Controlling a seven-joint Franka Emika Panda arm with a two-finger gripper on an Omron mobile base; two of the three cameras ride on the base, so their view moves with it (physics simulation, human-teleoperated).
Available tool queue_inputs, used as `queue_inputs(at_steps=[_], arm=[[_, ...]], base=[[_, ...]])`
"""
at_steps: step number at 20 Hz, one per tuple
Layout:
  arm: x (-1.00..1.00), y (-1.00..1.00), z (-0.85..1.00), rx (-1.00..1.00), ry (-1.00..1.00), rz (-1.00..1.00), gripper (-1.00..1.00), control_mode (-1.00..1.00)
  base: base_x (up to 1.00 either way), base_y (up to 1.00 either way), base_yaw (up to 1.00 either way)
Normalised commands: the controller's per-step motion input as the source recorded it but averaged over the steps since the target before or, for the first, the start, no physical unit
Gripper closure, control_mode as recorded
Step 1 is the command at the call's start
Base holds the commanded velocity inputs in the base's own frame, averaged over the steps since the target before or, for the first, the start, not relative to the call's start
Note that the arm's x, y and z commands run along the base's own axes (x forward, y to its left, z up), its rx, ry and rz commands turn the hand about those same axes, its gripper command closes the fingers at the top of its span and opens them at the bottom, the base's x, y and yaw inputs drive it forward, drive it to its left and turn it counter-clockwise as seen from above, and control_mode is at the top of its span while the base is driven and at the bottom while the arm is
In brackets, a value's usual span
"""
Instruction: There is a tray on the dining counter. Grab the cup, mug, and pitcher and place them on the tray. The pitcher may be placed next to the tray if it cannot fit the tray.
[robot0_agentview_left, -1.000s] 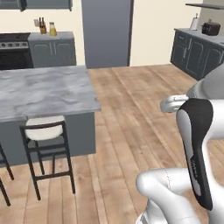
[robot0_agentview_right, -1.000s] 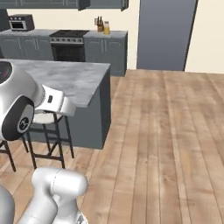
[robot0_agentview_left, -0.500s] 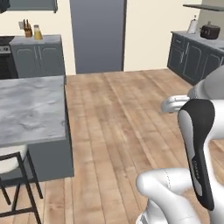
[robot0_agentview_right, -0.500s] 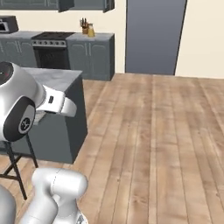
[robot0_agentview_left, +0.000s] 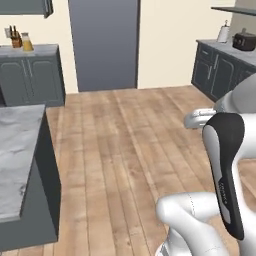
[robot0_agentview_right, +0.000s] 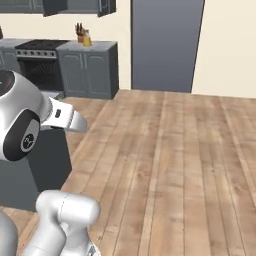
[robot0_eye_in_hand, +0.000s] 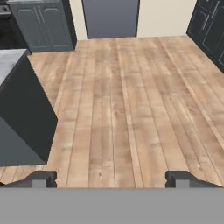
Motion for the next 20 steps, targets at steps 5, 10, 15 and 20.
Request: queue_inputs(at_steps=[5,10,15,20], arm=[[0.0,0.0,0.0,0.0,0.0,0.0,-1.0,1.0],[0.0,0.0,0.0,0.0,0.0,0.0,-1.0,1.0],[0.0,0.0,0.0,0.0,0.0,0.0,-1.0,1.0],[0.0,0.0,0.0,0.0,0.0,0.0,-1.0,1.0]], base=[[1.0,-0.75,0.06],[1.0,-0.71,0.09],[1.0,-0.56,0.12],[1.0,-0.22,0.35]])
